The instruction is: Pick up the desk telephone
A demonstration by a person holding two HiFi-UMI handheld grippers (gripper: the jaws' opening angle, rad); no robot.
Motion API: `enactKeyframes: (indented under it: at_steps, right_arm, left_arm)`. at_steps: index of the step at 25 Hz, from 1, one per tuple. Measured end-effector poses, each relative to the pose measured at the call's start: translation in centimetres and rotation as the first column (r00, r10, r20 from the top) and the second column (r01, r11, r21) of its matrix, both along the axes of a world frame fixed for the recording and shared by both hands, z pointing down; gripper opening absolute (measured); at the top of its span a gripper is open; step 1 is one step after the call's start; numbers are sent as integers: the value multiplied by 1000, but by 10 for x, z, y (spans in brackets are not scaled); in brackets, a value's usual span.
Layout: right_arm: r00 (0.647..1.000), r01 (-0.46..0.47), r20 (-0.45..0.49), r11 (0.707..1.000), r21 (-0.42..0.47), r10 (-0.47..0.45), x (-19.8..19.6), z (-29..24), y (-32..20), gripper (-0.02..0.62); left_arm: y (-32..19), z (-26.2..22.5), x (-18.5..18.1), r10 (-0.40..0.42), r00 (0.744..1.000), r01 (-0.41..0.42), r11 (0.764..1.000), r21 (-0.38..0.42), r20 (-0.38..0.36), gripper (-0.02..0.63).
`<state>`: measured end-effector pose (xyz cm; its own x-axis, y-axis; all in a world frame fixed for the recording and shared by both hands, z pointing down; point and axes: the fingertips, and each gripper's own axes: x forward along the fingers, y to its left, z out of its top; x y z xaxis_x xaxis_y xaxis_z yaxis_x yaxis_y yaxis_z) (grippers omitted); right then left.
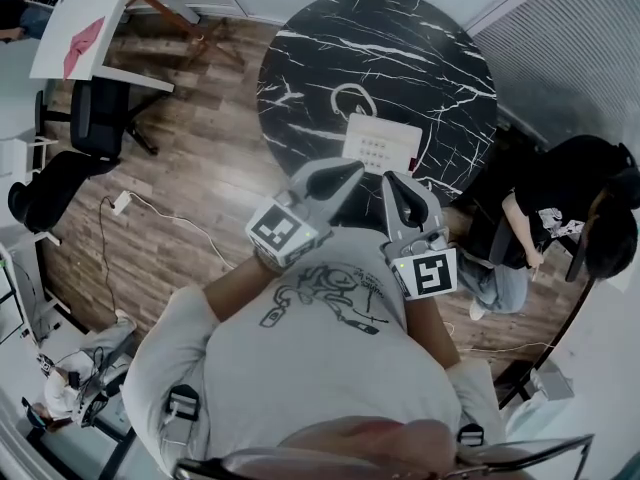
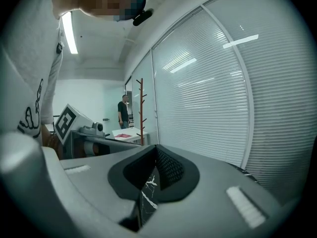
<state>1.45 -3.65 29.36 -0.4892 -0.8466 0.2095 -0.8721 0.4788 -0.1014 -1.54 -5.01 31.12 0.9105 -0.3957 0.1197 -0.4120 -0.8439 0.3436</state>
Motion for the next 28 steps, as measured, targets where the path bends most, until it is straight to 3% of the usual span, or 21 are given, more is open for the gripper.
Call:
enactKeyframes:
  at_steps: [4, 9, 15, 28]
  right_arm:
    - [1000, 16, -12, 1000, -17, -16, 13, 13, -3, 6]
    - [999, -29, 18, 998, -55, 30, 35, 33, -13, 8]
    - [1000, -23, 7, 994, -104, 24, 53, 70, -18, 34]
    - [998, -27, -58, 974, -223, 14, 82, 173, -21, 114]
  left_arm:
    - [-3, 16, 7, -27, 999, 28, 999, -29, 24, 2]
    - [-11, 43, 16, -42, 997, 46, 998, -54, 58, 6]
    - [-19, 76, 29, -45, 995, 52, 996, -78, 91, 73]
    - [-27, 188, 33, -43, 981, 83, 974, -210, 190, 165]
